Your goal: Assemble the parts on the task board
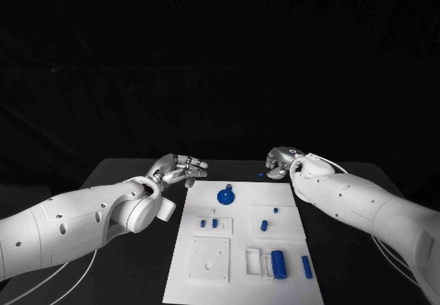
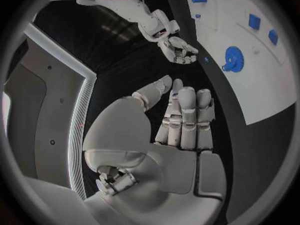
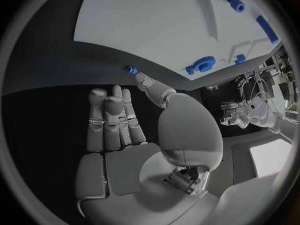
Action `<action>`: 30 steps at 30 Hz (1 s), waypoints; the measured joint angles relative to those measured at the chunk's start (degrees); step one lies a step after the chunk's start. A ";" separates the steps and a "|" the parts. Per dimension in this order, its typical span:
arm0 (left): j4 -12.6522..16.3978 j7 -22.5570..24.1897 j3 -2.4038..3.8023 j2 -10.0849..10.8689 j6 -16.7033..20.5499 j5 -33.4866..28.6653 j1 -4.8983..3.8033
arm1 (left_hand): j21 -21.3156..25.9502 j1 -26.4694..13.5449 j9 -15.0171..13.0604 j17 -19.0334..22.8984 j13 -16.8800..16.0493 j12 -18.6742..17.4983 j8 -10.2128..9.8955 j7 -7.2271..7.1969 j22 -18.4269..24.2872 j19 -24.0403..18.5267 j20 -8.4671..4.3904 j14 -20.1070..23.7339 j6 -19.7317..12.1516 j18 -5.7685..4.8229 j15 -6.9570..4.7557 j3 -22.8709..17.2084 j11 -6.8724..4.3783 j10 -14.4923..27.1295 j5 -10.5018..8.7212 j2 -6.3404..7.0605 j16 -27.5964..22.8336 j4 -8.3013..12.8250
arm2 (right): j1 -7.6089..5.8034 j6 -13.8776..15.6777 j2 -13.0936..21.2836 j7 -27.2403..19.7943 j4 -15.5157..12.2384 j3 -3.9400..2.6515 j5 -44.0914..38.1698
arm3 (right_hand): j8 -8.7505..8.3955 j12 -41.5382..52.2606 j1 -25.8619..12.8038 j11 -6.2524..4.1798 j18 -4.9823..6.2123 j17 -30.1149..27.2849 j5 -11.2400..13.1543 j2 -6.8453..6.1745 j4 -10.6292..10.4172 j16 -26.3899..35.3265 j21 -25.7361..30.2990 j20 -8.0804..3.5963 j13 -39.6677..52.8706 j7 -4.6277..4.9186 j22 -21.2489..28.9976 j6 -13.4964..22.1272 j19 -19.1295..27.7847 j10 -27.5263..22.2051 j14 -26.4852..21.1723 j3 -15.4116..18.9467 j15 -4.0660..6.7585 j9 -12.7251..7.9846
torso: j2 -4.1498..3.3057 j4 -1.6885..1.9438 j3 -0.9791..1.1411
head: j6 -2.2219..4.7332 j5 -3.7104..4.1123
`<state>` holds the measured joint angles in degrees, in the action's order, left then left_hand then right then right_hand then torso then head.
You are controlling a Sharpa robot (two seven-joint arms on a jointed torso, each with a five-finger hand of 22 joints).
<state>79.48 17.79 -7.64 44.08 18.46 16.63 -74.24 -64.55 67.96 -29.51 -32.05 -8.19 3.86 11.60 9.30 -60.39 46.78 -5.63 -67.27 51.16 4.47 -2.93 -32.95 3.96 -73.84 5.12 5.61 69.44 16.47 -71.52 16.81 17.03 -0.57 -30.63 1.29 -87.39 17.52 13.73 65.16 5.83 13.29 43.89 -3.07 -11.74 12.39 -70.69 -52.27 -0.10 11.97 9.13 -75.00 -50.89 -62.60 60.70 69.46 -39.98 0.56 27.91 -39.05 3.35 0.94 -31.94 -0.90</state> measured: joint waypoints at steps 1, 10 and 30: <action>0.07 0.02 0.02 -0.01 0.00 0.00 -0.02 | 0.00 -0.15 0.00 0.00 0.10 0.00 0.00 0.00 -0.05 0.00 0.00 0.00 0.00 0.00 0.00 0.00 0.05 0.37 -0.08 0.15 0.00 0.00 | -0.02 -0.19 -0.19 -0.21 0.36 0.01 0.16 | 0.00 -0.19 -0.10 0.00 0.00 -0.02 0.00 0.10 0.04 0.00 0.00 0.01 -0.10 -0.12 0.00 0.12 0.01 0.00 -0.10 0.16 -0.09 -0.04 | -0.08 0.07 0.00 | 0.04 0.07; 0.72 0.17 0.11 -0.26 0.00 0.04 -0.14 | 0.22 -0.28 0.16 -0.06 0.62 0.00 0.22 0.20 -0.09 -0.10 0.10 0.21 -0.20 -0.17 0.60 0.00 0.69 2.46 -0.08 0.28 0.00 0.00 | -0.22 -1.77 -1.50 -1.66 2.52 0.32 1.31 | -0.67 -2.78 -0.37 0.21 0.00 -0.18 0.00 0.36 0.57 -0.06 0.01 0.40 -2.04 -1.13 -0.02 1.52 0.84 -3.28 -0.88 1.01 -0.24 -0.41 | -0.58 0.60 0.00 | 0.55 0.49; 1.99 0.25 0.19 0.14 -0.02 0.28 -0.60 | 0.22 -0.27 0.28 -0.11 0.96 0.00 0.45 0.16 -0.14 -0.29 0.32 0.24 -0.25 0.06 1.02 0.00 1.09 3.88 -0.08 0.27 0.00 0.00 | -0.31 -3.45 -1.76 -2.40 3.45 0.58 1.59 | -0.67 -3.15 -0.18 0.50 0.02 -0.24 0.00 1.03 0.73 -0.06 0.35 0.61 -2.89 -1.12 -0.01 1.50 1.22 -3.35 -1.28 1.17 -0.24 -0.47 | -1.52 1.52 -0.03 | 0.83 0.81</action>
<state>81.47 18.04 -7.44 44.23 18.44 16.92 -74.84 -64.33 67.69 -29.23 -32.16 -7.24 3.86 12.05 9.45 -60.53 46.48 -5.31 -67.02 50.91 4.53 -1.91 -32.95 5.05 -69.95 5.04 5.88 69.44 16.47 -71.84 13.36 15.27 -2.98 -27.18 1.86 -85.80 16.85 10.58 64.97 6.33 13.31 43.65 -3.07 -10.71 13.12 -70.75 -51.91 0.51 9.08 8.01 -75.01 -49.39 -61.38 57.35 68.18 -38.82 0.32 27.44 -40.57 4.87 0.91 -31.11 -0.09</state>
